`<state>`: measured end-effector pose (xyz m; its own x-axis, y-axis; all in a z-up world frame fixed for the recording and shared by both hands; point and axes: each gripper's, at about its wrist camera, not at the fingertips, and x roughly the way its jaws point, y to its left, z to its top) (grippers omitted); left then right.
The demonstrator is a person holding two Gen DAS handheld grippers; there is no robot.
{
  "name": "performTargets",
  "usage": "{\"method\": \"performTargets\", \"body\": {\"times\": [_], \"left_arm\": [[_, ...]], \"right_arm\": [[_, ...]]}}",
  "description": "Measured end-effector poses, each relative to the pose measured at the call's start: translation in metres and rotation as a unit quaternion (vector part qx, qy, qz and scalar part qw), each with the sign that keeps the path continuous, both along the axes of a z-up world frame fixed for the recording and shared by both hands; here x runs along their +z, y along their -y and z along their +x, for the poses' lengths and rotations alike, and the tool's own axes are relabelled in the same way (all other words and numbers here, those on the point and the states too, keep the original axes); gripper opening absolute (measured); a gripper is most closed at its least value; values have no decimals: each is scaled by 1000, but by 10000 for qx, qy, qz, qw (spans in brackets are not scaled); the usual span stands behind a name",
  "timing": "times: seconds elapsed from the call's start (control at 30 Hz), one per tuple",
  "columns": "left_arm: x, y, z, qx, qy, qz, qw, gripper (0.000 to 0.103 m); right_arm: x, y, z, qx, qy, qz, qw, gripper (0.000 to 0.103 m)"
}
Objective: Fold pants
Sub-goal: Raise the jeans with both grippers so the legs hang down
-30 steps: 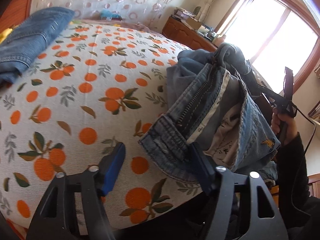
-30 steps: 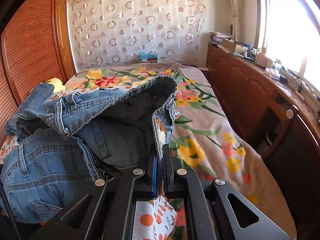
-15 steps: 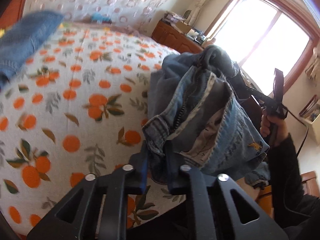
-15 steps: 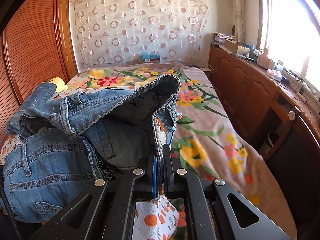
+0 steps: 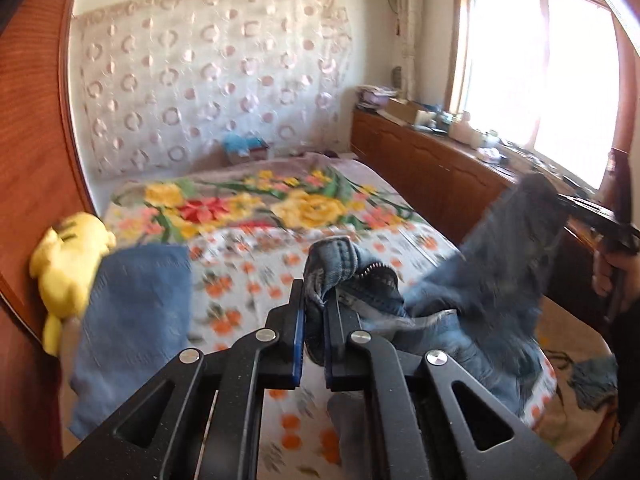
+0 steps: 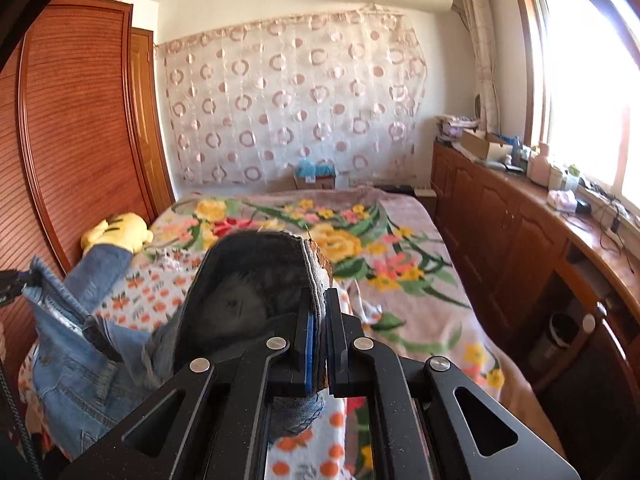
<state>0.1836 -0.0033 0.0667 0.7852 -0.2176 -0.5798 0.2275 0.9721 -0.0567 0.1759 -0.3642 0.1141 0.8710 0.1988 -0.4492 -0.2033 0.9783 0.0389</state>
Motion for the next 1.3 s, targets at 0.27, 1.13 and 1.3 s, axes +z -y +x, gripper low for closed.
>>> {"method": "performTargets", "body": {"times": [0.27, 1.13, 1.3], "left_arm": [[66, 7, 79, 240, 350, 386, 9984, 8], [71, 28, 79, -61, 590, 1167, 9914, 8], [23, 14, 71, 62, 232, 1196, 9925, 8]], "right_arm": [[54, -5, 14, 5, 630, -75, 9980, 4], [13, -73, -76, 936, 550, -234, 9938, 4], [-38, -102, -54, 1262, 49, -386, 9912, 4]]}}
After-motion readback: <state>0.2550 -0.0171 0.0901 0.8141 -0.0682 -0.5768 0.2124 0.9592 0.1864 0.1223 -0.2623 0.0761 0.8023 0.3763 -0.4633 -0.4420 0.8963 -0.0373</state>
